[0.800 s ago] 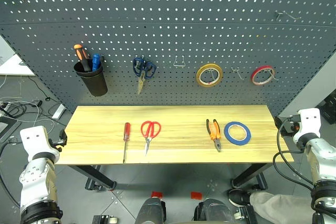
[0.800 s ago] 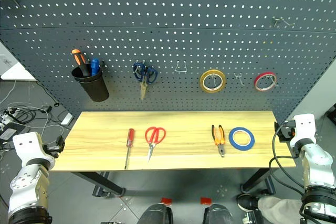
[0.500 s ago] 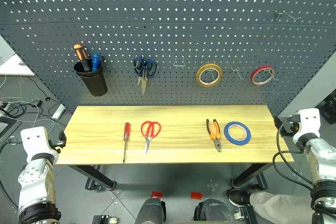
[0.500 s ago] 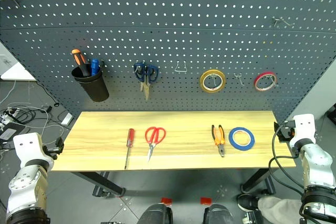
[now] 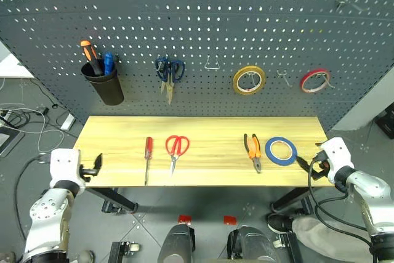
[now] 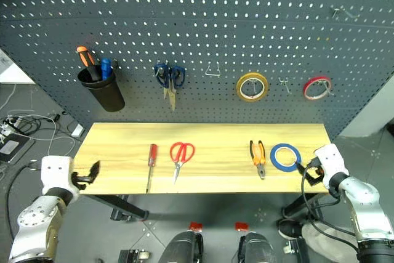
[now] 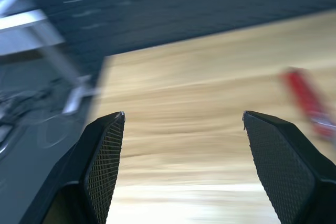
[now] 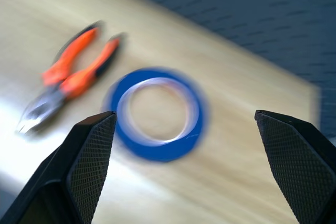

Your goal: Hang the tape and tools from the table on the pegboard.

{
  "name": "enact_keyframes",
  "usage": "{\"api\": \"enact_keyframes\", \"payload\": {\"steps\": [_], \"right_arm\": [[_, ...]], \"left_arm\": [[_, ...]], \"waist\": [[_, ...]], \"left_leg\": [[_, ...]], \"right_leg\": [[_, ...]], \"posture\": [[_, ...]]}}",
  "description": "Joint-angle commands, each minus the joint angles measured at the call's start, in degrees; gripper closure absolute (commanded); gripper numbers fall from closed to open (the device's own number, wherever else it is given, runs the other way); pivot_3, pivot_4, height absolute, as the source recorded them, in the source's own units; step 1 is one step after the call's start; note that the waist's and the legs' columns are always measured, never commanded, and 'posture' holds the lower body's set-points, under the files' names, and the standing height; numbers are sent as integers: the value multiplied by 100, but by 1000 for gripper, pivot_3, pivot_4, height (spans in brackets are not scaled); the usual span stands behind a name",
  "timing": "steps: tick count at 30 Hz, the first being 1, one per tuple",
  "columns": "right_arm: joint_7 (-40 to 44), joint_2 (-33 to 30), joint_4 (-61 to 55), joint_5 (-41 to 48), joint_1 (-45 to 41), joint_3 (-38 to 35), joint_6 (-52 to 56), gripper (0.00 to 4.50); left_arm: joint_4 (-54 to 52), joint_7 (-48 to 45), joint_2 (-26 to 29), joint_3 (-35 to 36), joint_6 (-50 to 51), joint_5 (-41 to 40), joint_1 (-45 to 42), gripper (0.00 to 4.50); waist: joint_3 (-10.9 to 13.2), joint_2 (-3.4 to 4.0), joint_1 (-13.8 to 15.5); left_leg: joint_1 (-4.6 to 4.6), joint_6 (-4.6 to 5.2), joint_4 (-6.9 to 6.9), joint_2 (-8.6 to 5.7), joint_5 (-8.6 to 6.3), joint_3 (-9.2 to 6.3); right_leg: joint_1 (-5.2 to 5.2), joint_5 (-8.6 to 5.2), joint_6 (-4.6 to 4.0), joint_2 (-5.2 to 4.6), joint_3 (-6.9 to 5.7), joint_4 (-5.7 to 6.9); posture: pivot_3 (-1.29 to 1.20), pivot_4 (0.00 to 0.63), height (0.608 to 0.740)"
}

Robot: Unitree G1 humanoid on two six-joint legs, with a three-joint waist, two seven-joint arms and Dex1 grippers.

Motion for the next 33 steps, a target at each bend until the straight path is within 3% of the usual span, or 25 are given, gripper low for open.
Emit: {"api": "enact_keyframes", "payload": {"steps": [1,9,15,20,24,29,33], "right_arm": [[174,-217,-706,-147,-150,333,647,0],[771,-489,451,-668,-1520,1223,613,0],[1161,-471,1935,-1244,-2565,1899,114,0],[1442,-382,3022,-1716,-3161,2405,-422,0],[1712,-344,3636,-2025,-3480,2692,-546,813],[1813,-350,3954,-2239,-3592,2796,-579,2583],[1467,-554,3436,-2314,-3231,2576,-587,3812]], "left_arm": [[-799,-382,110,-654,152,254,-230,713],[-1508,-1900,270,-2160,321,305,-943,713],[-1611,-2794,285,-2818,180,255,-1464,713],[-1547,-3133,172,-3150,2,346,-1788,713],[-1413,-3237,50,-3326,-190,432,-1976,687],[-1295,-3523,-117,-3405,-322,271,-2133,687],[-1258,-3559,-238,-3333,-322,188,-2167,687]], "waist": [[124,-7,-3],[509,-39,-68],[670,-53,-107],[741,-55,-130],[763,-60,-161],[762,-60,-163],[761,-60,-139]], "left_leg": [[-5,0,0,0,0,5],[-41,17,0,0,-10,58],[-93,30,2,-2,-20,97],[-97,21,7,-8,-14,116],[-96,21,9,-7,-15,119],[-94,20,17,-4,-14,120],[-94,18,22,-5,-13,121]], "right_leg": [[-8,0,0,1,5,1],[-61,2,2,7,52,1],[-134,12,-13,4,80,13],[-136,12,-5,-4,84,8],[-136,13,-3,-4,85,11],[-134,21,9,-4,88,13],[-132,24,14,-5,88,12]], "posture": [[-22,278,740],[-53,339,740],[-49,353,740],[-47,356,740],[-45,347,740],[-52,331,740],[-54,323,740]]}}
